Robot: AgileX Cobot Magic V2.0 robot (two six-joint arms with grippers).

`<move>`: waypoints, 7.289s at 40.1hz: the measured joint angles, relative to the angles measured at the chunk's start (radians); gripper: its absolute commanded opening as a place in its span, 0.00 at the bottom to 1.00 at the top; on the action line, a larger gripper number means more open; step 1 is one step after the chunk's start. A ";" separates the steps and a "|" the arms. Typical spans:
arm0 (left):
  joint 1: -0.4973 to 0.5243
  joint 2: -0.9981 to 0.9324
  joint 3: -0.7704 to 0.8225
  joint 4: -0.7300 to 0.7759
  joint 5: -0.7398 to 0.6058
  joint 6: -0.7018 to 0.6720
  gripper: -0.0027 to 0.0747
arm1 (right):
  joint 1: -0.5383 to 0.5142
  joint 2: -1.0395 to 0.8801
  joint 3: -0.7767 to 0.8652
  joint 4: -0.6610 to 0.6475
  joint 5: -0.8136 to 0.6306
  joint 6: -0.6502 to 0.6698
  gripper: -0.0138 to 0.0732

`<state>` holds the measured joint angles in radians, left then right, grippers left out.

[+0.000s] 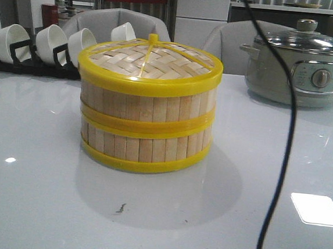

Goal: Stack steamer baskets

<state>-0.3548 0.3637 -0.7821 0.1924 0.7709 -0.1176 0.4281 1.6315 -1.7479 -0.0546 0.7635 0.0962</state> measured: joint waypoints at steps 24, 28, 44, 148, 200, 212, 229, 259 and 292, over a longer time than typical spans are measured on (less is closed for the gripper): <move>0.000 0.000 0.000 0.000 0.000 0.000 0.14 | -0.324 -0.794 0.953 -0.005 -0.298 0.000 0.51; 0.000 0.000 0.000 0.000 0.000 0.000 0.14 | -0.344 -0.930 1.061 -0.005 -0.315 0.000 0.51; 0.000 0.000 0.000 0.000 0.000 0.000 0.14 | -0.364 -1.275 1.421 -0.005 -0.395 0.000 0.17; 0.301 -0.261 0.728 -0.220 -0.747 0.000 0.14 | -0.381 -1.318 1.484 -0.005 -0.452 0.000 0.19; 0.301 -0.368 0.789 -0.157 -0.723 0.000 0.14 | -0.381 -1.318 1.484 -0.005 -0.454 0.000 0.19; 0.301 -0.368 0.789 -0.155 -0.723 0.000 0.14 | -0.381 -1.318 1.484 -0.005 -0.454 0.000 0.19; 0.301 -0.368 0.789 -0.155 -0.723 0.000 0.14 | -0.381 -1.318 1.484 -0.005 -0.454 0.000 0.19; 0.301 -0.368 0.789 -0.155 -0.721 0.000 0.14 | -0.379 -1.639 1.773 0.127 -0.546 0.023 0.19; 0.301 -0.368 0.789 -0.155 -0.721 0.000 0.14 | -0.367 -1.641 1.779 0.135 -0.557 0.025 0.19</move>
<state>-0.0541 -0.0044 0.0067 0.0372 0.0500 -0.1176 0.0612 -0.0100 0.0309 0.0807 0.2066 0.1211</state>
